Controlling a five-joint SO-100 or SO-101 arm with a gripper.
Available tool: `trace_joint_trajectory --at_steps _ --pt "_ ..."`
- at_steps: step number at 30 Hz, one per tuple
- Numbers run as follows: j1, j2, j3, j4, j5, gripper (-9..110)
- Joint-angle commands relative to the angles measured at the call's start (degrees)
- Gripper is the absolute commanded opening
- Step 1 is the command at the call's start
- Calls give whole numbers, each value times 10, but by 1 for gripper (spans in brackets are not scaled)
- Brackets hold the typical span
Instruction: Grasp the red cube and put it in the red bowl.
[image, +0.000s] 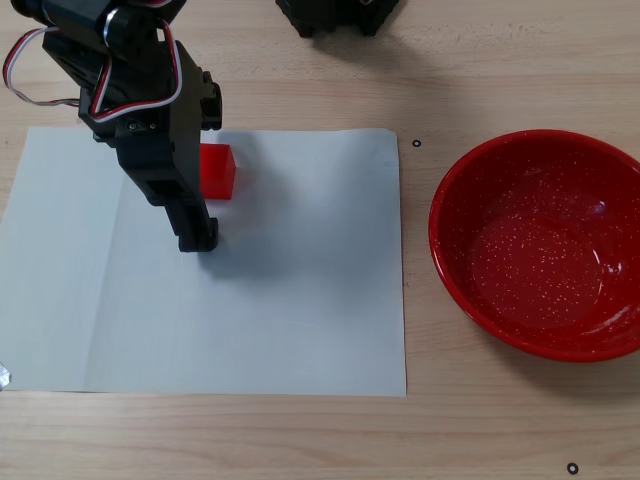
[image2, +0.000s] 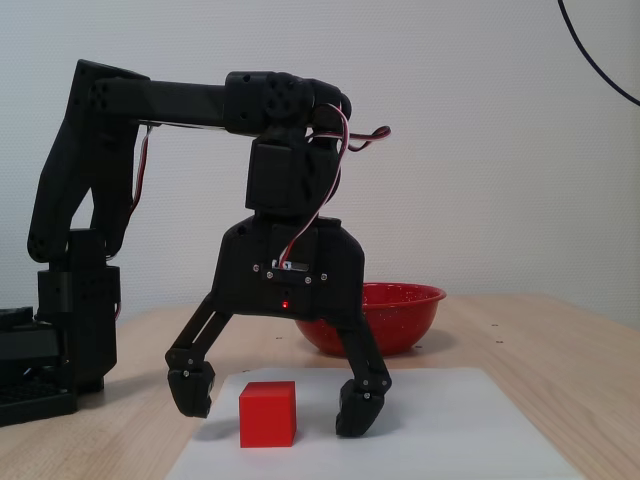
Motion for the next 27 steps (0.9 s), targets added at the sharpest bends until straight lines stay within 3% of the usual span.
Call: trace_joint_trajectory --at_steps 1,27 --pt "10 88 -40 12 -1 50" --pt "14 113 -3 14 -5 39"
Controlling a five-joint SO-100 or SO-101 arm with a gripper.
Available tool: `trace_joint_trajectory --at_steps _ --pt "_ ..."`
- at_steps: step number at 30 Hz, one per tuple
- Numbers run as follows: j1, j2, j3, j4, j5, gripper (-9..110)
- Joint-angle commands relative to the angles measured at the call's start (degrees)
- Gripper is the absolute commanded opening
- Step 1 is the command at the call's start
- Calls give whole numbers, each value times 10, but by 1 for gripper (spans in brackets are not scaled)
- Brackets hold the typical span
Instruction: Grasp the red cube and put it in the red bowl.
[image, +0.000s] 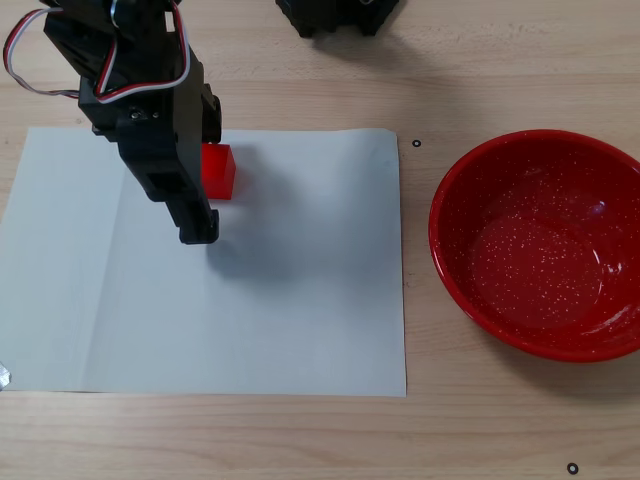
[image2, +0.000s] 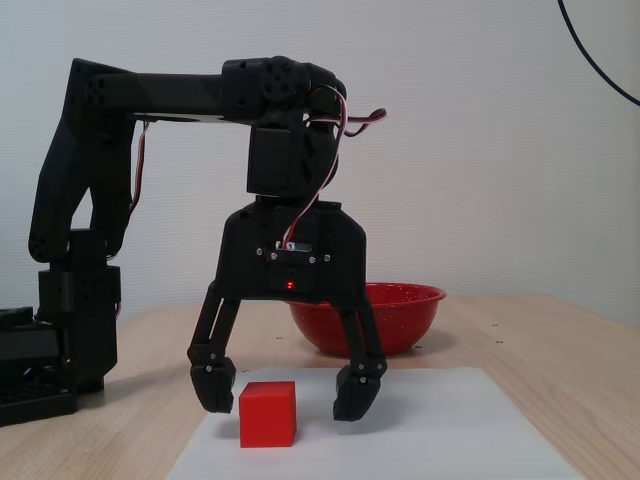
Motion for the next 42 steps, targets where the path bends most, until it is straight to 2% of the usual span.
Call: trace_joint_trajectory --at_steps 1,7,14,27,35,42 --pt "4 83 -10 13 -4 39" --pt "4 84 12 0 -11 41" --pt "3 81 18 -12 -10 33" --pt "-9 76 17 -20 -1 31" --pt "-1 82 14 1 14 2" --pt "1 112 24 22 4 0"
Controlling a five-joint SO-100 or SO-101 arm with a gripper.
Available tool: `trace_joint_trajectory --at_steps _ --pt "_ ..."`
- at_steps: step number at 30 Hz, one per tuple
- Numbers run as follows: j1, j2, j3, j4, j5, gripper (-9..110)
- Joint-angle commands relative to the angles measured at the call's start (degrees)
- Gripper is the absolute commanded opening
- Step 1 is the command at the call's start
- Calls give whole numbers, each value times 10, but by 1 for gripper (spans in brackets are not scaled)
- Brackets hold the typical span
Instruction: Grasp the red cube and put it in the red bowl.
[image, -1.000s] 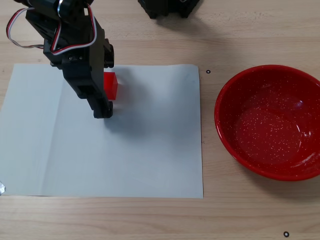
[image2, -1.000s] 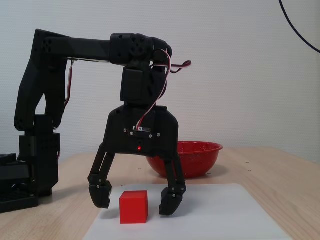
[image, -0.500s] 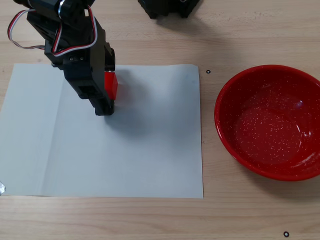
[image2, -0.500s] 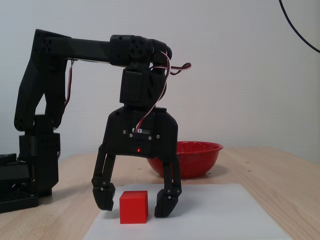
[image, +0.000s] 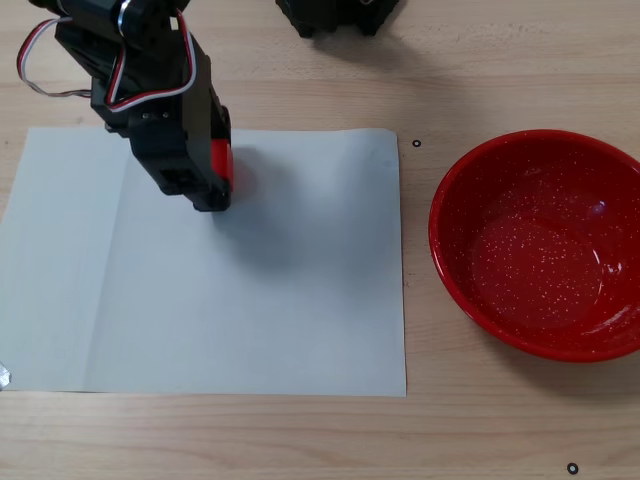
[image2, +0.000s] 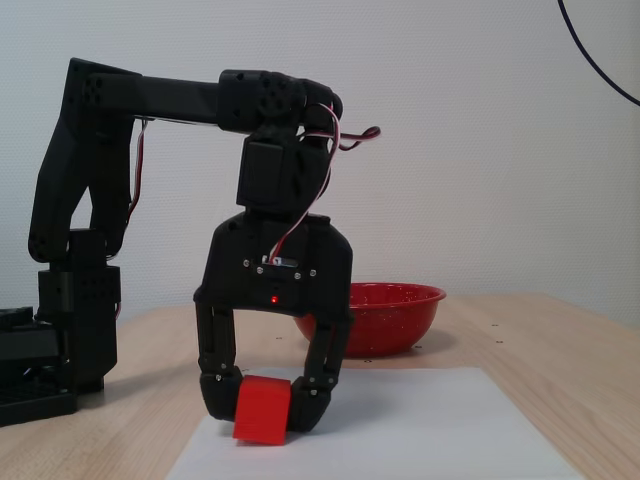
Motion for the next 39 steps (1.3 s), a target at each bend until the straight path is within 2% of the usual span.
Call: trace_joint_trajectory --at_steps 1,12,17,30,39 --pt "4 105 -24 21 -3 0" --pt "66 183 -155 112 -44 0" --pt "121 221 -200 118 -66 0" --pt "354 259 -257 113 -139 0" --pt "490 242 -251 59 -167 0"
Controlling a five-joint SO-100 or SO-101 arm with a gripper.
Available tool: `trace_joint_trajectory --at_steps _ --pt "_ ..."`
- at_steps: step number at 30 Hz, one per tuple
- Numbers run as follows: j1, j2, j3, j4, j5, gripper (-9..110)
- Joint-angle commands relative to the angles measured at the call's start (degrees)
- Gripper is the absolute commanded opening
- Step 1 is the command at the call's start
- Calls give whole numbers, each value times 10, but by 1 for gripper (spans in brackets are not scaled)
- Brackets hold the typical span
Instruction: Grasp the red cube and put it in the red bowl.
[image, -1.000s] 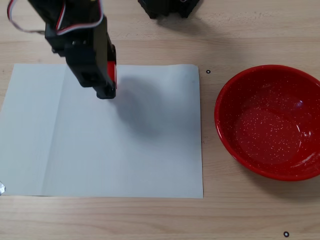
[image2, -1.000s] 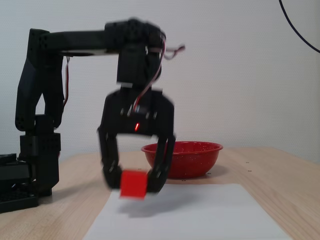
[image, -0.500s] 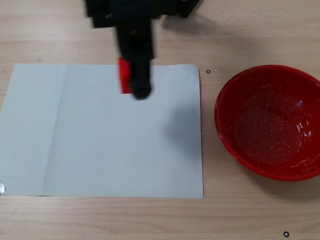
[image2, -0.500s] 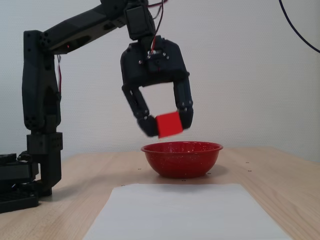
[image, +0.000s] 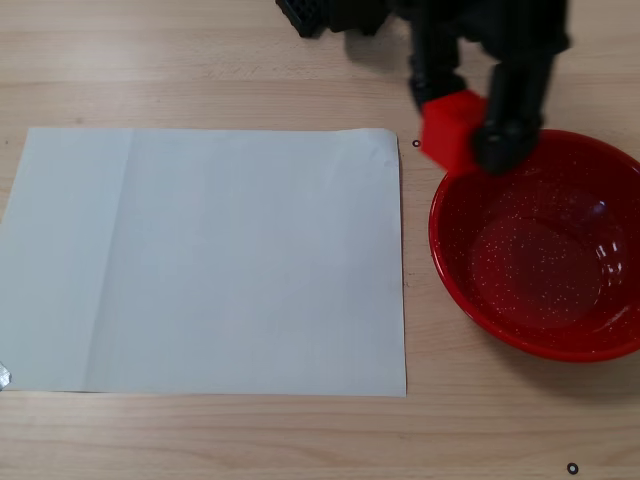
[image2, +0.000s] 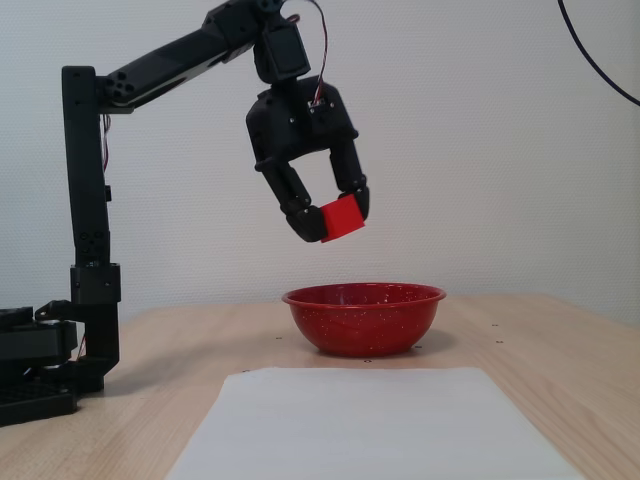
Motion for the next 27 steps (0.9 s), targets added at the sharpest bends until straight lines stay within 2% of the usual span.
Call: trace_joint_trajectory --at_steps 1,20,24,27 --pt "19 50 -40 -18 -11 0" --pt "83 -9 106 -222 -11 1" --pt "82 -11 106 -223 -18 27" --pt "80 -8 98 -214 -29 36"
